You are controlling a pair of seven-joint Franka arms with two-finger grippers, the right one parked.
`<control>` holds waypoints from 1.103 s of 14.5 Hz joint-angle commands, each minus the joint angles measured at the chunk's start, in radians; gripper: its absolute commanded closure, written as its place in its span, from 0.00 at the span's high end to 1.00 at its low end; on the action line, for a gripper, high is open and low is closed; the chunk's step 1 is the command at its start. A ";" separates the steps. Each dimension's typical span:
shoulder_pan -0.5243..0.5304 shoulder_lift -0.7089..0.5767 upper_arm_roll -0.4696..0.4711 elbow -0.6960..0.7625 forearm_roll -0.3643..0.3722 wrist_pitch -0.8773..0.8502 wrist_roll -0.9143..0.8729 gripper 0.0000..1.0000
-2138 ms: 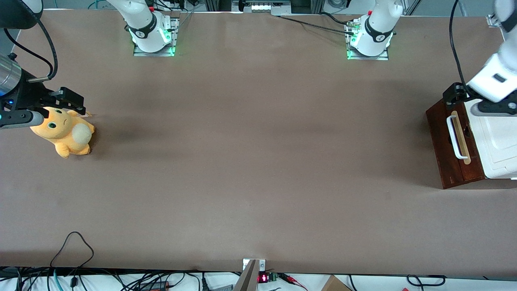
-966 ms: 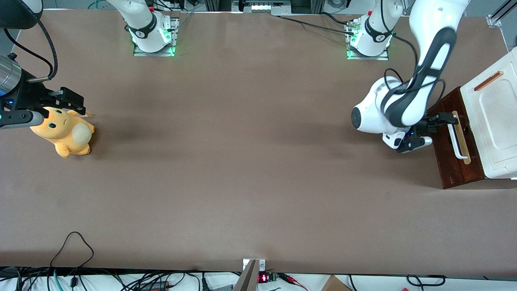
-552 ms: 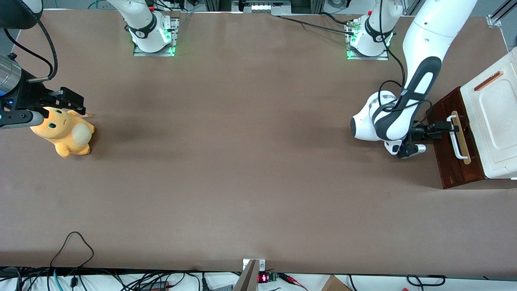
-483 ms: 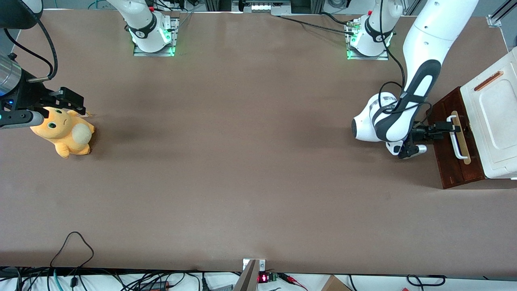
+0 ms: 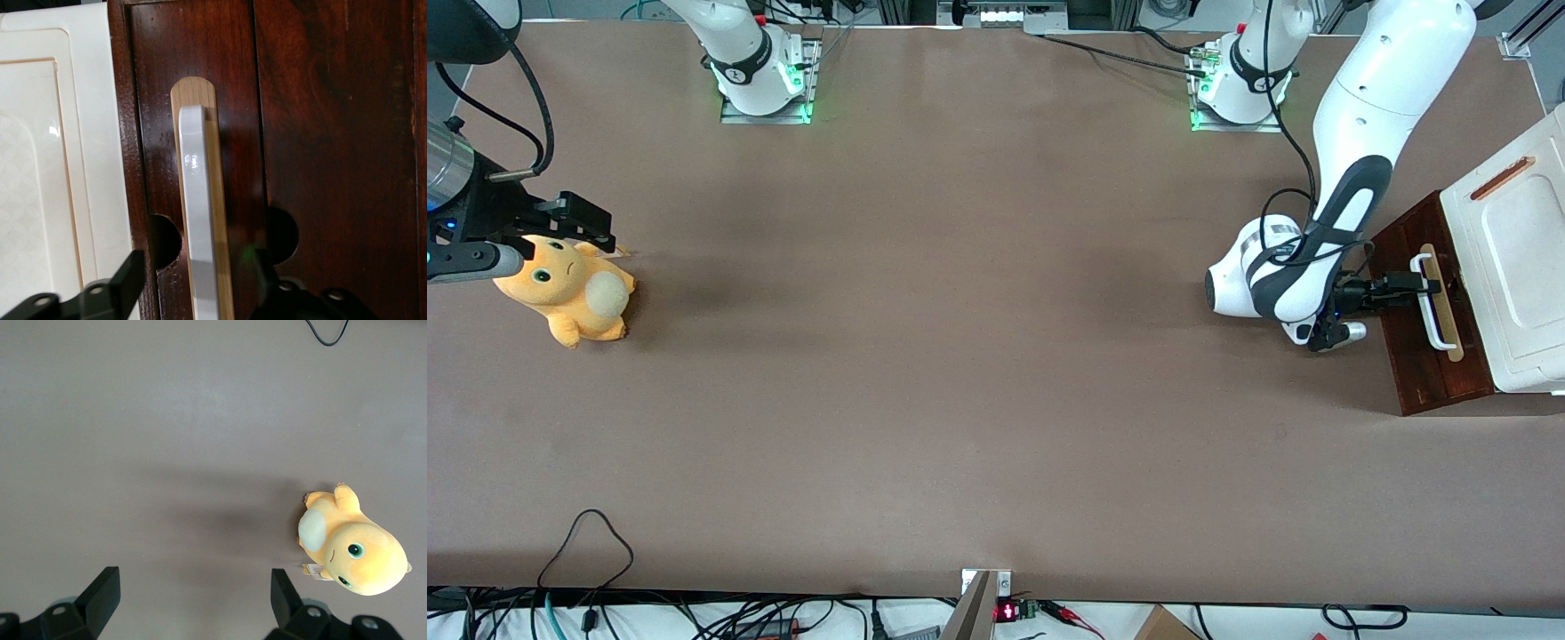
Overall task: Open lower drawer with left arm only
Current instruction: 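Close the left gripper around the white handle of the lower drawer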
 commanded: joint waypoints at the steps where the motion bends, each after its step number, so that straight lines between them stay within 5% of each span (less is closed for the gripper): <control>1: 0.016 0.017 0.009 0.023 0.027 -0.012 -0.002 0.54; 16: 0.025 0.043 0.009 0.057 0.038 0.011 0.012 0.32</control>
